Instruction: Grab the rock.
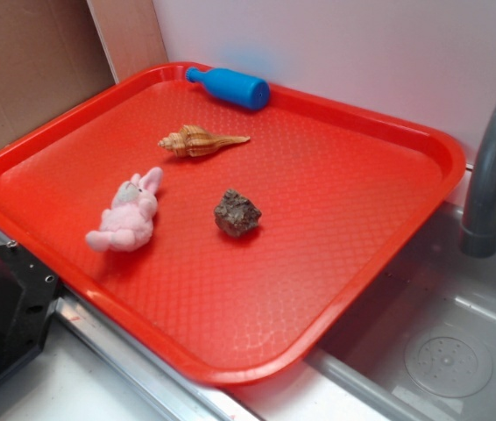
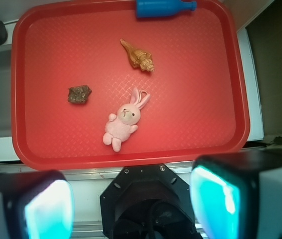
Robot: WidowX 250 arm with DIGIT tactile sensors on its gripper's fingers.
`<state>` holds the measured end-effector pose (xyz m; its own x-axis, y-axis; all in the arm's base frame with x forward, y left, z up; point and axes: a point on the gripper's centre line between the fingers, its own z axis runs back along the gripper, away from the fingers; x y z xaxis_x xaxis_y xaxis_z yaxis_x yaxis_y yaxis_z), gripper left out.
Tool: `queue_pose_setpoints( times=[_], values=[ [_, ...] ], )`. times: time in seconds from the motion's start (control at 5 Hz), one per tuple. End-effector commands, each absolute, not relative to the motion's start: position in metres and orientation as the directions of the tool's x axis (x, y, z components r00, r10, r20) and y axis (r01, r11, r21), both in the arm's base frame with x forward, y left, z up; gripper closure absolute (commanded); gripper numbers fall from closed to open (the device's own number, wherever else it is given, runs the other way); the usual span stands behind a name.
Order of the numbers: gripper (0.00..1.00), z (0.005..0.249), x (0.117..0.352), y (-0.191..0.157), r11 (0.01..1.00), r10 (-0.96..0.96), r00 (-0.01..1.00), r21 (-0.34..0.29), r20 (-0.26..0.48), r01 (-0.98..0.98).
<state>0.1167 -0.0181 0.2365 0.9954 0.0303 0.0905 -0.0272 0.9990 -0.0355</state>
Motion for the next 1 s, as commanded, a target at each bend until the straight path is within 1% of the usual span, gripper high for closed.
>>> queue_pose_setpoints(
  times=[0.0,0.2,0.4,0.6,0.8],
  values=[
    [0.0,0.236,0.117,-0.018,0.999,0.03,0.995,-0.035,0.091,-0.027],
    [0.0,0.199,0.164,-0.045,0.975,-0.219,0.972,-0.018,0.084,0.221],
    [0.0,0.166,0.193,-0.063,0.89,-0.45,0.88,-0.003,0.154,0.456],
    [0.0,0.123,0.206,-0.081,0.748,-0.664,0.745,0.021,0.068,0.664],
    [0.0,0.112,0.208,-0.094,0.56,-0.827,0.558,0.016,0.072,0.828]
  ],
)
